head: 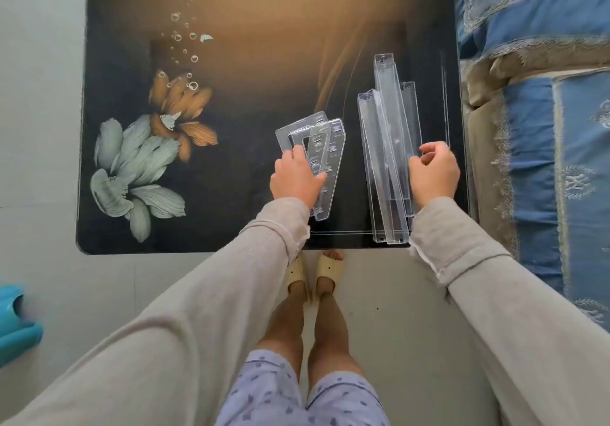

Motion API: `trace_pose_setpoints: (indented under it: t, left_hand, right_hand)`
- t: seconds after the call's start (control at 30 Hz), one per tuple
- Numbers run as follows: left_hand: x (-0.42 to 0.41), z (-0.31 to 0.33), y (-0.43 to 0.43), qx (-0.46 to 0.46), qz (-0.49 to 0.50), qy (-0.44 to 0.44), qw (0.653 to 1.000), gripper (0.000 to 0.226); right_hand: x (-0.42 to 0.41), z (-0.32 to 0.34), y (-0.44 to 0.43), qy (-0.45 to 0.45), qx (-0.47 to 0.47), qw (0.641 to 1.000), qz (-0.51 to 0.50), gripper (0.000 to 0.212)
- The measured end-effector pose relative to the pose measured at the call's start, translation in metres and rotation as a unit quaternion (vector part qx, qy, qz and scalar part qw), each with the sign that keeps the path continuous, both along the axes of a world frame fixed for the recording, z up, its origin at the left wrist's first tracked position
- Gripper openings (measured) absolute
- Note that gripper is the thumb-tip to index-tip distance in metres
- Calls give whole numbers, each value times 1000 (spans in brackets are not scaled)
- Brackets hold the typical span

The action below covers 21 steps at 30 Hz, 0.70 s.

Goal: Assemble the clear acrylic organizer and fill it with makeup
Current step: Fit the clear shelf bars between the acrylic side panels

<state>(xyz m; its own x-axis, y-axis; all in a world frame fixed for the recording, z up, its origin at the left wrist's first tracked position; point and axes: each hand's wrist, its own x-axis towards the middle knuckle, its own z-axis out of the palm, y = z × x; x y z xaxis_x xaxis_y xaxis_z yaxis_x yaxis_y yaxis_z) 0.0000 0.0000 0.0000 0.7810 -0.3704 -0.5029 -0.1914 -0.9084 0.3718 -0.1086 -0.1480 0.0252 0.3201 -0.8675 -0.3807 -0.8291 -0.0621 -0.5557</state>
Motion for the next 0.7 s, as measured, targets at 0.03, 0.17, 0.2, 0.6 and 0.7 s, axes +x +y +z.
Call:
trace_pose_setpoints:
  t: [0.03,0.17,0.2,0.6,0.7]
  left_hand:
    - [-1,-4,-4,14,-10,-28,999,55]
    - [-6,-30,-13,27,-34,-140,989,52]
    - [-8,-37,-14,16,-31,-150,988,50]
    - [-12,-33,-5,-91,139,-92,982,54]
    - [-10,-23,5,-162,186,-42,968,40]
  right_hand:
    - [3,-5,-4,7,-4,1000,6,26]
    - [9,-31,-9,26,-17,999,31,28]
    - [9,-37,-9,26,-27,999,32,28]
    - [12,-39,-10,23,-92,996,3,22]
    - [12,-30,-10,13,-93,995,-15,22]
